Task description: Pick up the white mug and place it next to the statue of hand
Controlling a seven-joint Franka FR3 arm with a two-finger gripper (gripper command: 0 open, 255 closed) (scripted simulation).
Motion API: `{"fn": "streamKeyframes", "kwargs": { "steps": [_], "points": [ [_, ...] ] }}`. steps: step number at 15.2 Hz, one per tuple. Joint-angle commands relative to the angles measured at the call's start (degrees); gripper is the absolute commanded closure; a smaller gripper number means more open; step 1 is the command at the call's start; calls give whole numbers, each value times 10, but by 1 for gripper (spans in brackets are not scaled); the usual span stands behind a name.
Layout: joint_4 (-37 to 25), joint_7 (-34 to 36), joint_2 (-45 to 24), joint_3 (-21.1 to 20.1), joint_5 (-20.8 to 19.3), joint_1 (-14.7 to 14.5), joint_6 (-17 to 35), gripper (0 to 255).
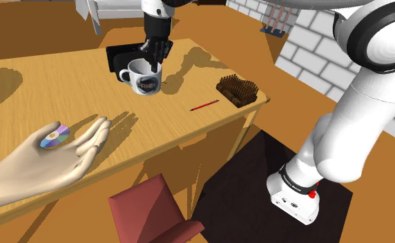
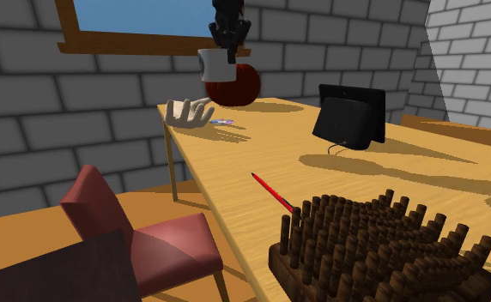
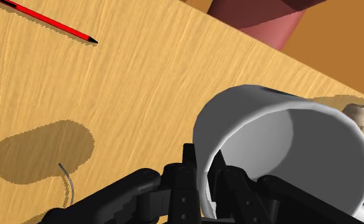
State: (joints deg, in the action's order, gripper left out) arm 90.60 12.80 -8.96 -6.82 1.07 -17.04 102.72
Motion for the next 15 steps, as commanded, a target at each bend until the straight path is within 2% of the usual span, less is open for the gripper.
{"fn": "streamKeyframes", "kwargs": {
  "steps": [1,5,15],
  "points": [
    [-24,29,-15,-11,-5,-16,-8,255],
    [-59,76,-42,-28,-16,-46,-16,255],
    [20,74,-40,-27,-15,-45,62,255]
  ]
}}
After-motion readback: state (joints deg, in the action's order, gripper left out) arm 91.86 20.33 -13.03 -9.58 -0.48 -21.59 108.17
